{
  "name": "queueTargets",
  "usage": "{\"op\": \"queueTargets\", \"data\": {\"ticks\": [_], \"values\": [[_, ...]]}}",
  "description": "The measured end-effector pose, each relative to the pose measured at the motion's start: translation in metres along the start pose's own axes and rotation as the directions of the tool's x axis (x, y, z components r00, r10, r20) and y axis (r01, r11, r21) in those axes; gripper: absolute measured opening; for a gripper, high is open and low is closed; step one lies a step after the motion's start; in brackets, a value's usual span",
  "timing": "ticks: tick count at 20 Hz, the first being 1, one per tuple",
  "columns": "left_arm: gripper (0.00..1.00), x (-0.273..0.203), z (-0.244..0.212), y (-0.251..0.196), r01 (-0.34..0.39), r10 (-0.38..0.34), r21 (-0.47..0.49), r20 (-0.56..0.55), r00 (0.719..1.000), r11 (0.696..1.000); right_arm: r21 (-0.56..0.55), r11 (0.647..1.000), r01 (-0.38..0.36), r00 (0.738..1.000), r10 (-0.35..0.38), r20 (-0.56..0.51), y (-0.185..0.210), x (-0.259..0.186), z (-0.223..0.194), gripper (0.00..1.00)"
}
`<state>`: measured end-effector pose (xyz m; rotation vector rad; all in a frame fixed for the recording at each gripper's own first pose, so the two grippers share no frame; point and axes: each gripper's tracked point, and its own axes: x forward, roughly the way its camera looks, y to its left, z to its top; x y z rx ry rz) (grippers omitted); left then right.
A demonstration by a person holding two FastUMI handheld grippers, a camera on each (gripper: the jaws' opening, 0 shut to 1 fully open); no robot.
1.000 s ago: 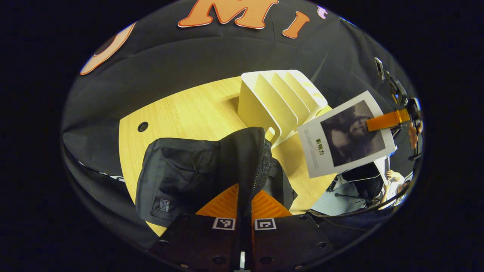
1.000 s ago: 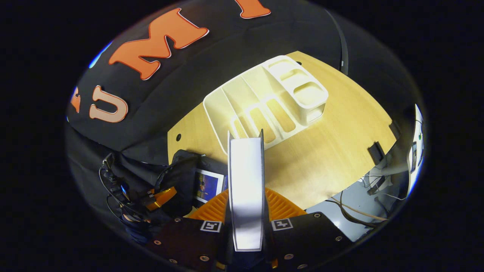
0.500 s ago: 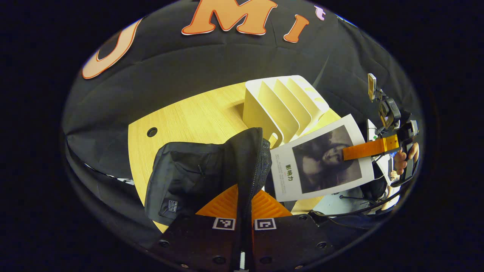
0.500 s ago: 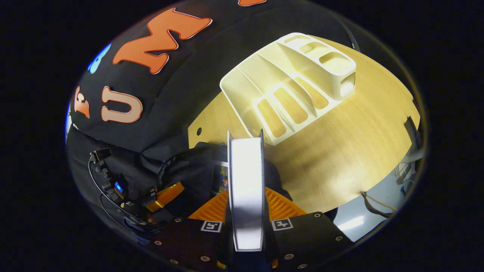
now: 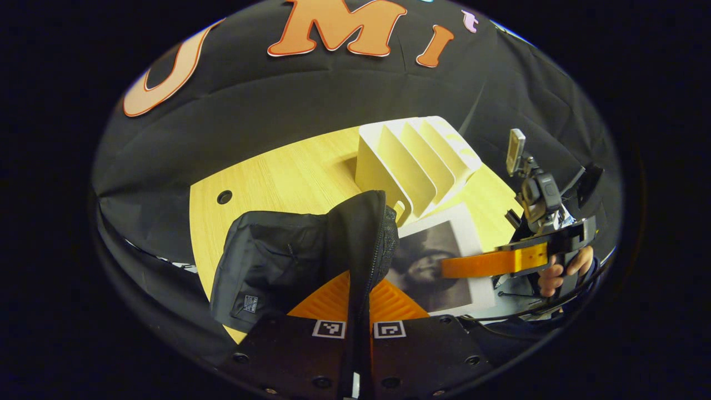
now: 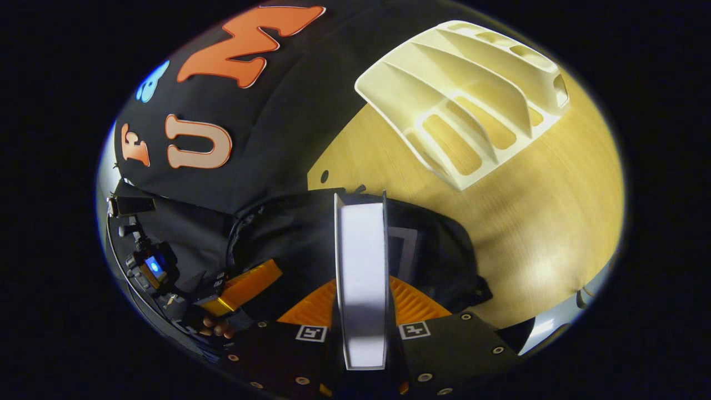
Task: Open the schoolbag, grab two books from the bookshelf and put them into the schoolbag.
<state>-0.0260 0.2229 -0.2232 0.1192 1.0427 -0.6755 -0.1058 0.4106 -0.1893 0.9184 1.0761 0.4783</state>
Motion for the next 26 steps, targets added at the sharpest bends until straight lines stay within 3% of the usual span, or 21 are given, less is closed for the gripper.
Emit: {"op": "queueTargets", "data": {"ticks": [4, 7, 11, 12, 13, 15, 16, 17, 18, 22, 26], "values": [[0.05, -0.002, 0.003, -0.014, 0.022, -0.023, 0.012, 0.015, 1.000, 1.000, 0.024, 0.999, -0.049, 0.998, 0.050, -0.042, 0.012, 0.041, -0.020, 0.33], [0.05, -0.004, 0.006, -0.014, 0.003, -0.004, 0.051, 0.025, 1.000, 0.999, 0.041, 0.998, -0.048, 0.999, 0.047, 0.015, 0.012, 0.058, -0.009, 0.33], [0.05, 0.000, 0.010, -0.005, -0.002, 0.002, 0.005, 0.047, 0.999, 1.000, 0.053, 0.997, -0.059, 0.997, 0.056, 0.049, 0.017, 0.069, -0.013, 0.34], [0.05, 0.001, 0.010, -0.001, -0.001, 0.003, -0.037, 0.052, 0.999, 0.999, 0.063, 0.996, -0.056, 0.996, 0.052, 0.068, 0.016, 0.070, -0.014, 0.43], [0.05, 0.001, 0.013, 0.002, 0.009, -0.004, -0.085, 0.058, 0.998, 0.996, 0.084, 0.995, -0.058, 0.994, 0.050, 0.092, 0.016, 0.068, -0.014, 0.34], [0.05, 0.003, 0.011, 0.006, 0.020, -0.012, -0.127, 0.063, 0.998, 0.992, 0.131, 0.989, -0.073, 0.987, 0.053, 0.150, 0.013, 0.059, -0.009, 0.34], [0.05, 0.002, 0.009, 0.009, 0.018, -0.009, -0.141, 0.065, 0.998, 0.990, 0.143, 0.987, -0.079, 0.982, 0.053, 0.180, 0.011, 0.056, -0.003, 0.42], [0.05, 0.002, 0.008, 0.011, 0.014, -0.004, -0.152, 0.069, 0.998, 0.988, 0.157, 0.984, -0.086, 0.971, 0.047, 0.235, 0.010, 0.052, 0.007, 0.32], [0.05, 0.002, 0.008, 0.012, 0.017, -0.006, -0.166, 0.070, 0.998, 0.986, 0.159, 0.983, -0.089, 0.961, 0.043, 0.272, 0.010, 0.051, 0.015, 0.31], [0.05, 0.007, 0.010, 0.006, 0.032, -0.020, -0.182, 0.069, 0.997, 0.983, 0.186, 0.978, -0.095, 0.945, 0.030, 0.325, 0.011, 0.058, 0.018, 0.31], [0.05, 0.010, 0.013, -0.003, 0.038, -0.029, -0.152, 0.061, 0.998, 0.988, 0.193, 0.976, -0.102, 0.958, 0.044, 0.282, 0.017, 0.075, 0.001, 0.31]]}}
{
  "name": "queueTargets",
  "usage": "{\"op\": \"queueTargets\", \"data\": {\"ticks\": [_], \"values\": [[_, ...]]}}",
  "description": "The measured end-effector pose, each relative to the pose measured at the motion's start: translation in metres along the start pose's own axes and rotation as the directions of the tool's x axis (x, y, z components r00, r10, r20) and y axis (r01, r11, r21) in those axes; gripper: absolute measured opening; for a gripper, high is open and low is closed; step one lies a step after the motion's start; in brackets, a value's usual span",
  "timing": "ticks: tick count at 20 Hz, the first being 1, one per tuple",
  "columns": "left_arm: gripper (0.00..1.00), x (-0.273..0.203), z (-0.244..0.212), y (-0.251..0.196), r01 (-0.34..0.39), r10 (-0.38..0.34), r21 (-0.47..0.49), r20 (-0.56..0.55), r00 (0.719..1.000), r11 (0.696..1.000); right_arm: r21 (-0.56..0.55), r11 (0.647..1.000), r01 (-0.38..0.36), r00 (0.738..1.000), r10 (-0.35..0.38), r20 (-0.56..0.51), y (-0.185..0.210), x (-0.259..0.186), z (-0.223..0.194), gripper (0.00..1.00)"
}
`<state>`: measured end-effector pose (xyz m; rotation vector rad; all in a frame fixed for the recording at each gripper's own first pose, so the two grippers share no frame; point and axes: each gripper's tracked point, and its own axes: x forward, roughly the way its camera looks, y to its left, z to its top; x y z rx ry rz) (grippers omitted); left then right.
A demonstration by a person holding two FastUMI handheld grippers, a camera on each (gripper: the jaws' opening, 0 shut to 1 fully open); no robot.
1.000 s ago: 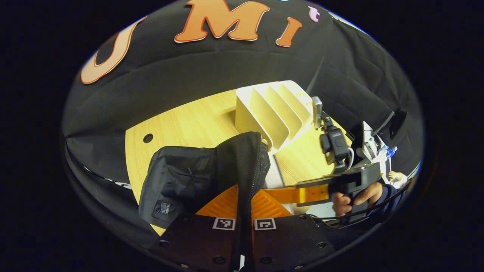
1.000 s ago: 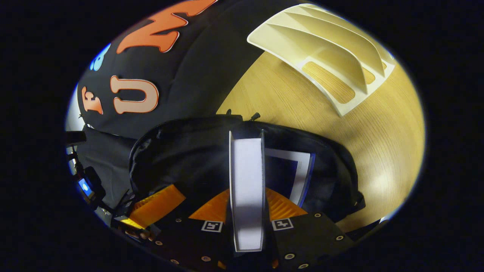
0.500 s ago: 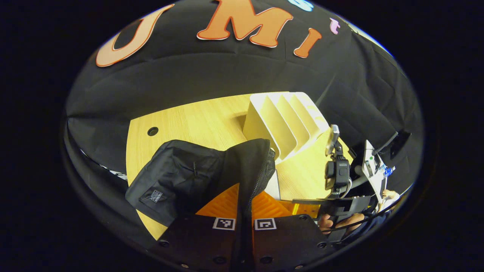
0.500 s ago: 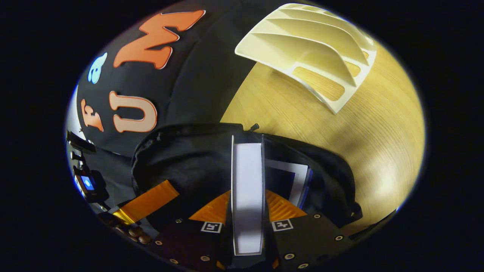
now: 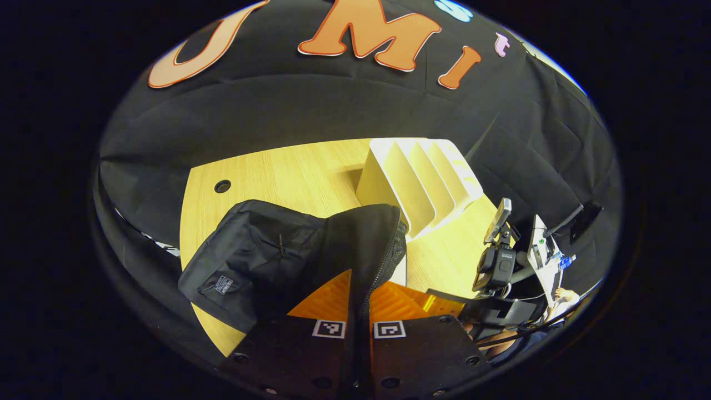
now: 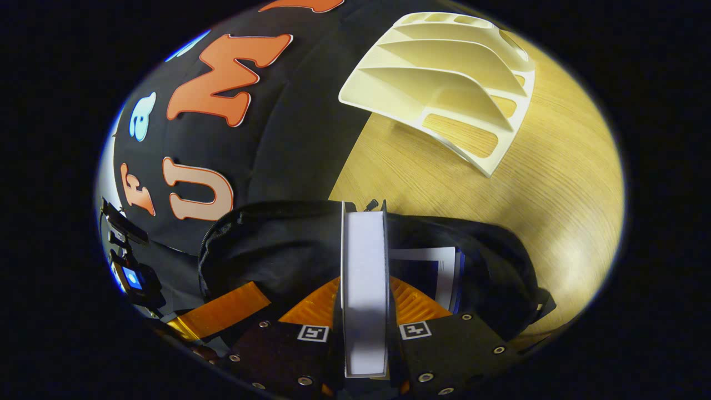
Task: Open the schoolbag, grab two books from the bookshelf and put them into the schoolbag.
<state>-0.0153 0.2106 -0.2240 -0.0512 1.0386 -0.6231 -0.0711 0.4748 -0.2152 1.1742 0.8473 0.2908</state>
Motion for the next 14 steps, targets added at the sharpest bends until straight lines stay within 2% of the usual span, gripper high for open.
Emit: {"op": "queueTargets", "data": {"ticks": [3, 6, 7, 8, 9, 10, 11, 12, 13, 14], "values": [[0.05, 0.006, -0.002, -0.008, 0.005, -0.005, 0.027, -0.013, 1.000, 1.000, -0.021, 1.000, 0.001, 0.996, -0.002, -0.084, -0.001, 0.007, -0.030, 0.34], [0.05, 0.009, -0.006, -0.013, 0.004, -0.003, 0.042, -0.021, 1.000, 0.999, -0.014, 1.000, 0.008, 0.991, -0.010, -0.137, -0.006, 0.013, -0.037, 0.39], [0.05, 0.011, -0.005, -0.012, 0.005, -0.004, 0.040, -0.024, 1.000, 0.999, -0.008, 0.999, 0.032, 0.984, -0.033, -0.175, -0.009, 0.011, -0.040, 0.39], [0.05, 0.011, -0.007, -0.009, 0.001, 0.001, 0.048, -0.033, 0.999, 0.999, -0.023, 0.996, 0.087, 0.972, -0.090, -0.215, -0.017, 0.007, -0.044, 0.43], [0.05, 0.011, -0.008, -0.005, -0.012, 0.014, 0.060, -0.035, 0.999, 0.998, -0.098, 0.988, 0.122, 0.956, -0.144, -0.254, -0.023, 0.000, -0.050, 0.46], [0.05, 0.011, -0.009, -0.002, -0.019, 0.021, 0.070, -0.030, 0.999, 0.997, -0.204, 0.968, 0.147, 0.938, -0.202, -0.281, -0.029, -0.006, -0.053, 0.56], [0.05, 0.009, -0.011, -0.001, -0.028, 0.031, 0.082, -0.032, 0.999, 0.996, -0.309, 0.936, 0.168, 0.916, -0.264, -0.303, -0.038, -0.016, -0.051, 0.59], [0.05, 0.011, -0.013, -0.001, -0.033, 0.036, 0.091, -0.029, 0.999, 0.995, -0.367, 0.914, 0.175, 0.905, -0.296, -0.306, -0.045, -0.022, -0.045, 0.84], [0.06, 0.010, -0.013, -0.002, -0.036, 0.039, 0.093, -0.025, 0.999, 0.995, -0.392, 0.904, 0.171, 0.899, -0.306, -0.314, -0.049, -0.026, -0.038, 0.69], [0.07, 0.012, -0.010, -0.003, -0.043, 0.044, 0.090, -0.017, 0.999, 0.995, -0.403, 0.899, 0.169, 0.897, -0.310, -0.315, -0.045, -0.034, -0.034, 0.73]]}}
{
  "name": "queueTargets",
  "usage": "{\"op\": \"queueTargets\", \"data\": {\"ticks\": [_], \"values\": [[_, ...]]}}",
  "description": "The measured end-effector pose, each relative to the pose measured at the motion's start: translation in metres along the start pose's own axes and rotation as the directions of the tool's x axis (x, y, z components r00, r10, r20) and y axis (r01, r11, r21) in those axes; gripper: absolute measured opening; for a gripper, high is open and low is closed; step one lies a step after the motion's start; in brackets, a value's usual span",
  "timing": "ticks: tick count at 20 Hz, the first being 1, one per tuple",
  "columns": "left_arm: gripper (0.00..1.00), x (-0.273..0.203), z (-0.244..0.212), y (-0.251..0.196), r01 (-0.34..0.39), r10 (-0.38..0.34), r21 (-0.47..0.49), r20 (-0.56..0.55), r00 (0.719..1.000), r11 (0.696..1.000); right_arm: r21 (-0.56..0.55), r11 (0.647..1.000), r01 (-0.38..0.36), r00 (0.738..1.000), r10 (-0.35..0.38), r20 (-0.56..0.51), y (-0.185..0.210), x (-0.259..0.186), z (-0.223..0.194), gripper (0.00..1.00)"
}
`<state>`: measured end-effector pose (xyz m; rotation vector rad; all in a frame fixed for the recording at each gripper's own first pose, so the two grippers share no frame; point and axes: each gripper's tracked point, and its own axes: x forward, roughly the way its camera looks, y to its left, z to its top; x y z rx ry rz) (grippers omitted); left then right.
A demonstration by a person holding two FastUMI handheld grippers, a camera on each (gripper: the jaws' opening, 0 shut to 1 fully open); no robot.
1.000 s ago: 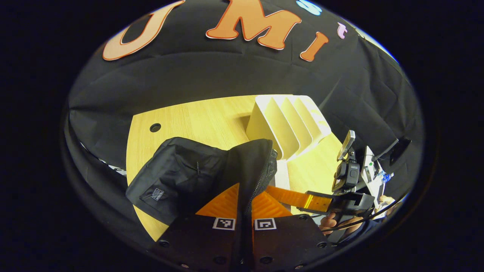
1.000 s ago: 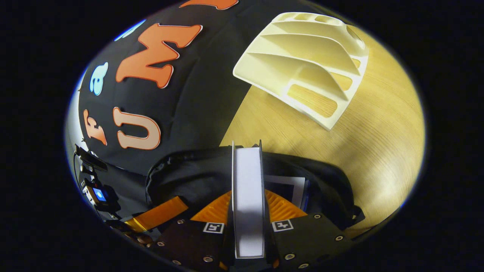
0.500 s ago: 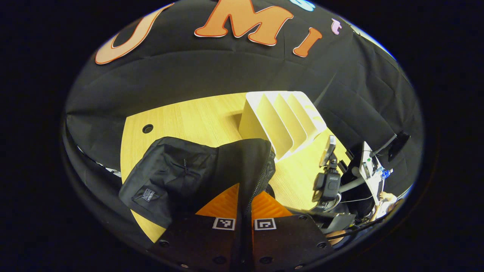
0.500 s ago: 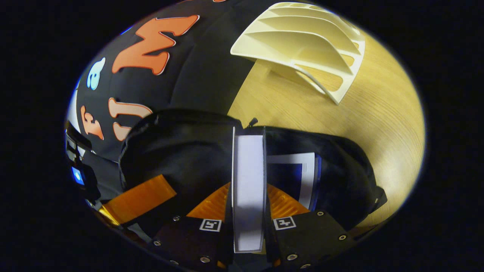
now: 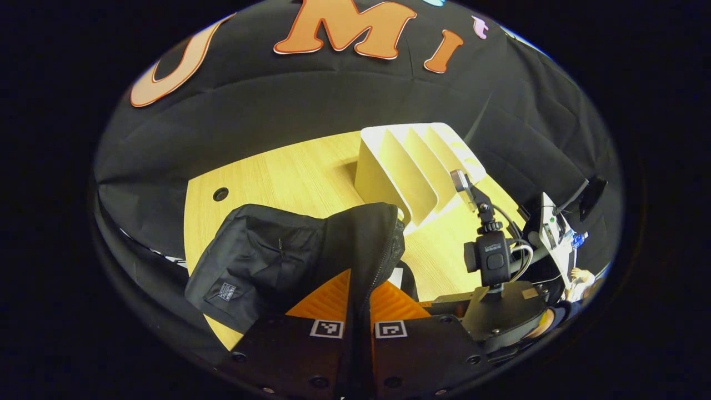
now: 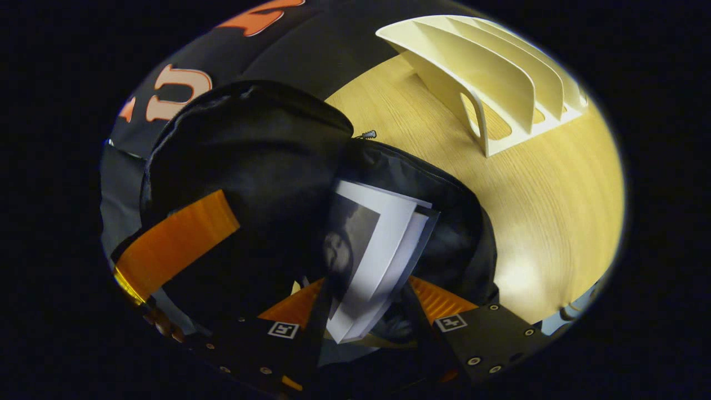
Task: Open the schoolbag, grab two books from the bookshelf and put them into the schoolbag.
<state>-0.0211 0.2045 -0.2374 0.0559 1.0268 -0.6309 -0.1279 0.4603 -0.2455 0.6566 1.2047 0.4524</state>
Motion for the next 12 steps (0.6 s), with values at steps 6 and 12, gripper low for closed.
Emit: {"op": "queueTargets", "data": {"ticks": [6, 12], "values": [[0.25, 0.012, -0.003, -0.010, -0.056, 0.056, -0.065, -0.002, 0.998, 0.996, -0.070, 0.998, 0.007, 1.000, -0.005, 0.031, -0.045, -0.044, 0.040, 0.92], [0.50, 0.026, -0.018, -0.037, -0.162, 0.157, -0.172, -0.043, 0.987, 0.972, -0.198, 0.980, 0.031, 0.997, -0.017, 0.071, -0.093, -0.108, 0.093, 0.97]]}}
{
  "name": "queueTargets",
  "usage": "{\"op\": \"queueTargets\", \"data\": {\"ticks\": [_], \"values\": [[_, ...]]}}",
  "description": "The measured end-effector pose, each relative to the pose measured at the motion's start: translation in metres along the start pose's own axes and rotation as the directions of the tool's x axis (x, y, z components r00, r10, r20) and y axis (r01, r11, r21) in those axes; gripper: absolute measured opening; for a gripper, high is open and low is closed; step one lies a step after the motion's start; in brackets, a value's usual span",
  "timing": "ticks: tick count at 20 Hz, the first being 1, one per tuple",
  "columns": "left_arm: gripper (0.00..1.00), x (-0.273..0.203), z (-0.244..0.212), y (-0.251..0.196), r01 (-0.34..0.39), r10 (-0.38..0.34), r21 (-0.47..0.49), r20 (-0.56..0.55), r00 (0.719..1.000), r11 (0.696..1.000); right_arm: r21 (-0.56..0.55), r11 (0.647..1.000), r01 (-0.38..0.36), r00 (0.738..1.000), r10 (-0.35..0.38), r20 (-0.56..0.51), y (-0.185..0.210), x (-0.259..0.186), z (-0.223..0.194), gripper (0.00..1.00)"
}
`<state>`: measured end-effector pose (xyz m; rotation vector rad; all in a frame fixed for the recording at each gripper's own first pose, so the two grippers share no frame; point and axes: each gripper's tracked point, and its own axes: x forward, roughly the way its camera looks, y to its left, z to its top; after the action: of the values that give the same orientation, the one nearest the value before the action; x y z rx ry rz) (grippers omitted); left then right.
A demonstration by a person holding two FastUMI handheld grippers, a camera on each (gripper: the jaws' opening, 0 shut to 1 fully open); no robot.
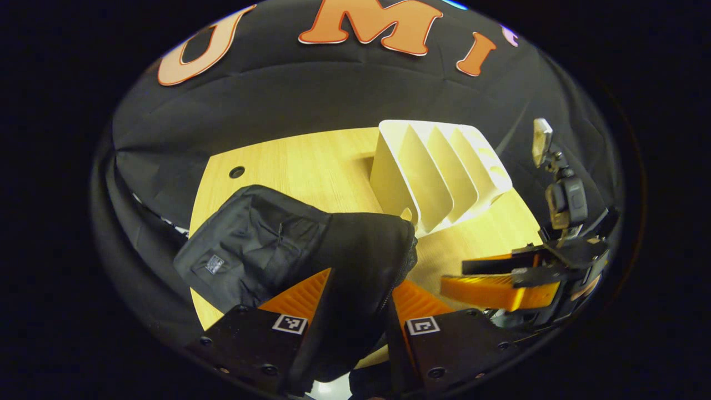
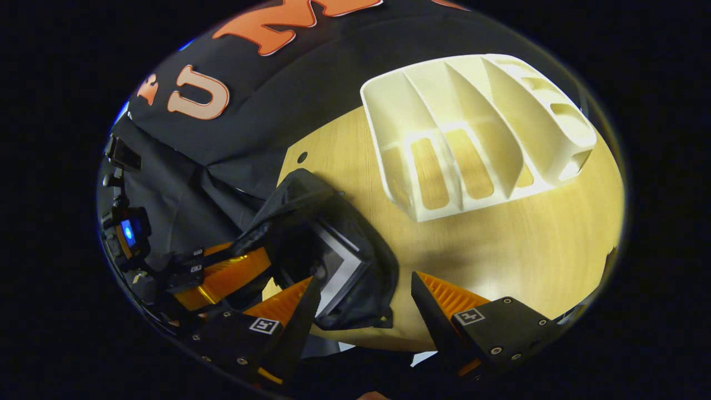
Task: Open the schoolbag, grab two books from the bookshelf and put them into the schoolbag.
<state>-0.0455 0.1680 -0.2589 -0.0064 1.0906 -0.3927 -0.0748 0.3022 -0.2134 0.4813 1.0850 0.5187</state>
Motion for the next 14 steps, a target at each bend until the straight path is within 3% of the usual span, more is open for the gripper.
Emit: {"op": "queueTargets", "data": {"ticks": [7, 10, 11, 14], "values": [[0.87, -0.004, 0.028, -0.051, -0.096, 0.100, -0.044, 0.090, 0.991, 0.994, -0.179, 0.982, 0.054, 0.981, -0.018, 0.192, -0.045, -0.064, 0.088, 0.97], [0.87, -0.019, 0.055, -0.077, -0.130, 0.142, -0.075, 0.192, 0.971, 0.989, -0.260, 0.960, 0.107, 0.950, -0.022, 0.311, -0.058, -0.095, 0.123, 0.97], [0.93, -0.024, 0.066, -0.087, -0.133, 0.149, -0.087, 0.223, 0.963, 0.987, -0.286, 0.951, 0.116, 0.938, -0.010, 0.347, -0.057, -0.106, 0.133, 0.98], [0.97, -0.045, 0.102, -0.105, -0.187, 0.207, -0.090, 0.351, 0.913, 0.978, -0.334, 0.934, 0.127, 0.902, 0.032, 0.431, -0.059, -0.139, 0.154, 0.97]]}}
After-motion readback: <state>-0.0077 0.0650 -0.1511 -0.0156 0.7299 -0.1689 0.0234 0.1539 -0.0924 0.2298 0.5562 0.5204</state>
